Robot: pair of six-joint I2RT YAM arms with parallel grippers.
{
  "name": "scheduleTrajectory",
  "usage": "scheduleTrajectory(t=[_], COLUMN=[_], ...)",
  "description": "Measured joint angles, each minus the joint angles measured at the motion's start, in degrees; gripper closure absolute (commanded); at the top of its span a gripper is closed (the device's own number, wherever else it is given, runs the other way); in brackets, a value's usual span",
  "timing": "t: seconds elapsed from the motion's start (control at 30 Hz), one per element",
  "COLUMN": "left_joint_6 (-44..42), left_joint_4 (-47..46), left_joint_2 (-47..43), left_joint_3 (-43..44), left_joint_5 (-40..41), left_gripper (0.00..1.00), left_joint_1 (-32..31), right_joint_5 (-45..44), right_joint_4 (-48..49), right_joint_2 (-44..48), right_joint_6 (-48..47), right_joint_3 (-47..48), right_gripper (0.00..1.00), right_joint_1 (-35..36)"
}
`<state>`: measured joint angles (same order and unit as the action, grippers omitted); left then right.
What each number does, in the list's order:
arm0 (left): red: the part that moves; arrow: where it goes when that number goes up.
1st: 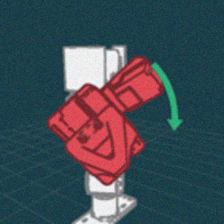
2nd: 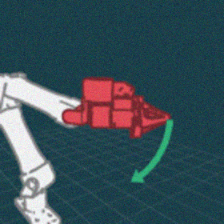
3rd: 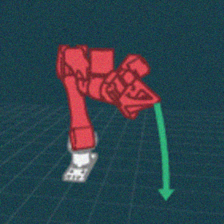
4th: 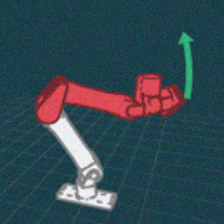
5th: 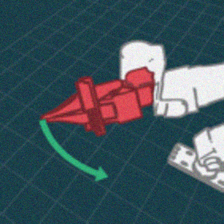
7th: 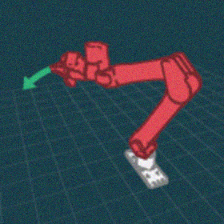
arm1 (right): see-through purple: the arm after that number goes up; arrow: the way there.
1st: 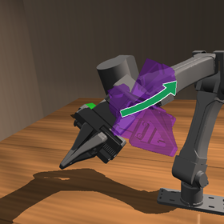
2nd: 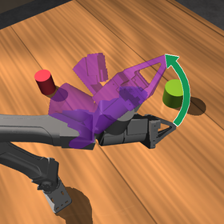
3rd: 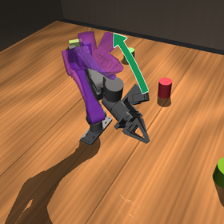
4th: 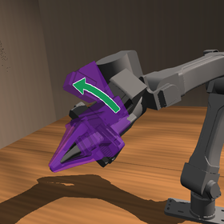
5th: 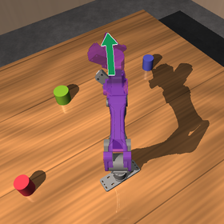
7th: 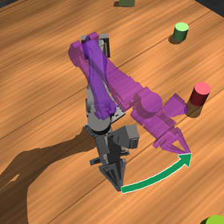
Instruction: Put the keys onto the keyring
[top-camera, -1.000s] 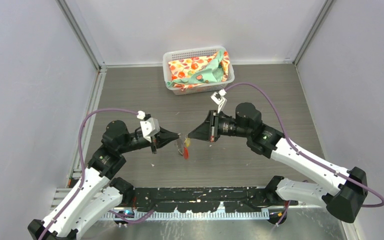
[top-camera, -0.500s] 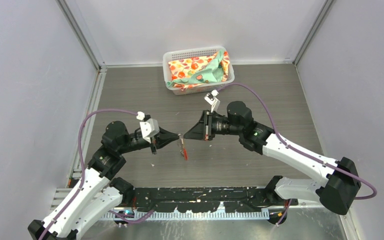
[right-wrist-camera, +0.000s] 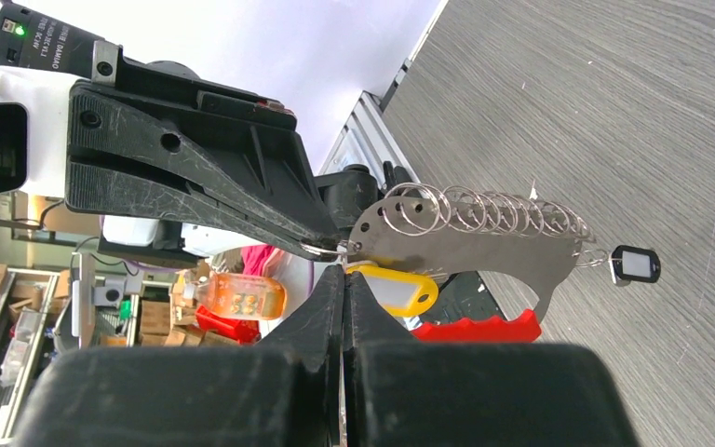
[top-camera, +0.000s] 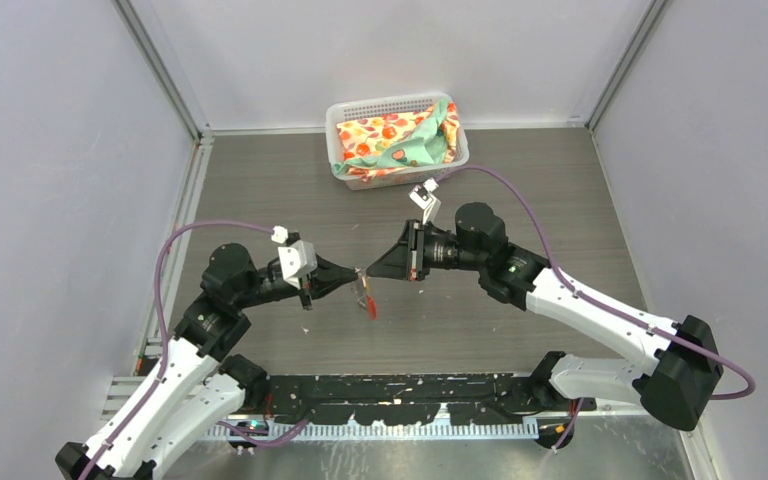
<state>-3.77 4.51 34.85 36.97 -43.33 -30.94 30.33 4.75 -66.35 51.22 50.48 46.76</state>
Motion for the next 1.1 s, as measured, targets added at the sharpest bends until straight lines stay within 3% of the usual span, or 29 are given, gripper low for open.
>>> scheduleTrajectory(t=[1.1], left_joint_6=[-3.78], left_joint_4=[1.07], left_joint_2=[0.02], left_joint_3=[-0.13], left_joint_5=[-2.03], left_gripper=[1.0], left_joint_1=[0.0], right_joint_5=[-0.22], right_joint_4=[-0.37], right_joint_2=[0.48], right_joint_6=[-0.07], right_joint_3=[0.39], right_gripper=[0.99], right_joint_1=[0.0])
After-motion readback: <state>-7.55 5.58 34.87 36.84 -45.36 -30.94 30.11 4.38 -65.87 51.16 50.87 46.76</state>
